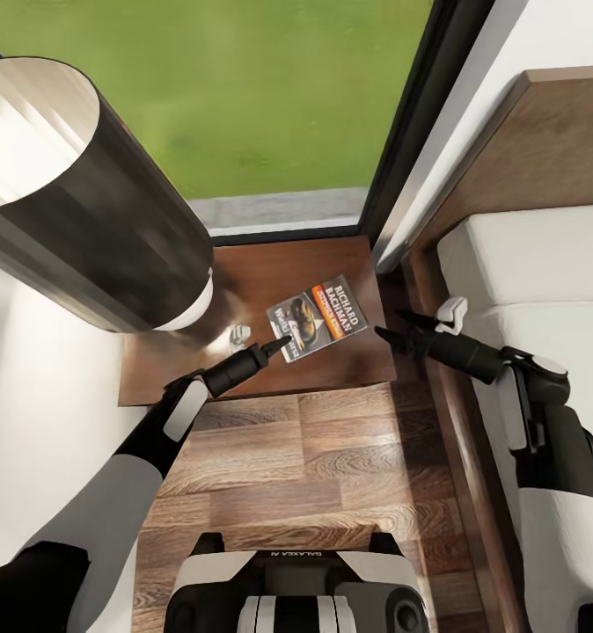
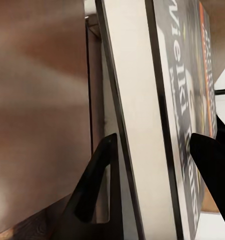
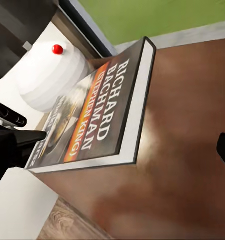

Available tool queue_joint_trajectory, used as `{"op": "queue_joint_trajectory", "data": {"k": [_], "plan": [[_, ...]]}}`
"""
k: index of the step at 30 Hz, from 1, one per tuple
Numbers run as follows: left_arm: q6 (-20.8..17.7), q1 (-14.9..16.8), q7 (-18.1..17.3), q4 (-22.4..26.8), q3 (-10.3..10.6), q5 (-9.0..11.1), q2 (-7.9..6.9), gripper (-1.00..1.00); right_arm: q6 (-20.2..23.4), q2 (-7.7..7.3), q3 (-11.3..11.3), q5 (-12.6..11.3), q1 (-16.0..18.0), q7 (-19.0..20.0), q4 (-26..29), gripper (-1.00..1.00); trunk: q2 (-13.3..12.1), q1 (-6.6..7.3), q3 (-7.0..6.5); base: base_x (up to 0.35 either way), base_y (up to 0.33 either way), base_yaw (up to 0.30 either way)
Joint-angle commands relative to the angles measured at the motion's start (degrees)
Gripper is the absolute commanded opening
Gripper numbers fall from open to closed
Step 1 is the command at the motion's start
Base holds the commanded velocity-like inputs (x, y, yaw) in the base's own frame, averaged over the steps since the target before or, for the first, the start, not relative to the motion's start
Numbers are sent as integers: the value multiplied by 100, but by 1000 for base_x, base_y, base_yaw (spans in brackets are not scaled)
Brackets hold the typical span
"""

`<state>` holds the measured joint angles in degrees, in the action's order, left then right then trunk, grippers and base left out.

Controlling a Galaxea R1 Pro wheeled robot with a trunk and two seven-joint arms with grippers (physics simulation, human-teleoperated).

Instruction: In the bedroom, move the book from the bed onto either nightstand, and place the two sandals side by side next to the bed.

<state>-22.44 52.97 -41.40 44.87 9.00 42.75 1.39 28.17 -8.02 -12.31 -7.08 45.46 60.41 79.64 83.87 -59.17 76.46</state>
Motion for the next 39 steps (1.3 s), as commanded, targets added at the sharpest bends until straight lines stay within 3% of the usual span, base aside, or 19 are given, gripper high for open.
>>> {"op": "queue_joint_trajectory", "data": {"k": [1,4,15,39], "plan": [[-47,2,0,-6,5,60,-1,-100,43,4,-5,-35,1,8,-4,100,1,0,2,0,0,0],[-43,2,0,-25,5,65,-3,-100,29,17,-7,-38,-15,7,-14,100,1,0,2,0,0,0],[-41,-271,9,-31,-75,119,-368,-100,247,26,23,2,-51,-9,-165,100,2,0,2,0,0,0],[-27,-301,21,-57,-83,166,-376,-100,285,29,18,1,-63,-9,-185,100,2,0,2,-50,-27,0]]}}
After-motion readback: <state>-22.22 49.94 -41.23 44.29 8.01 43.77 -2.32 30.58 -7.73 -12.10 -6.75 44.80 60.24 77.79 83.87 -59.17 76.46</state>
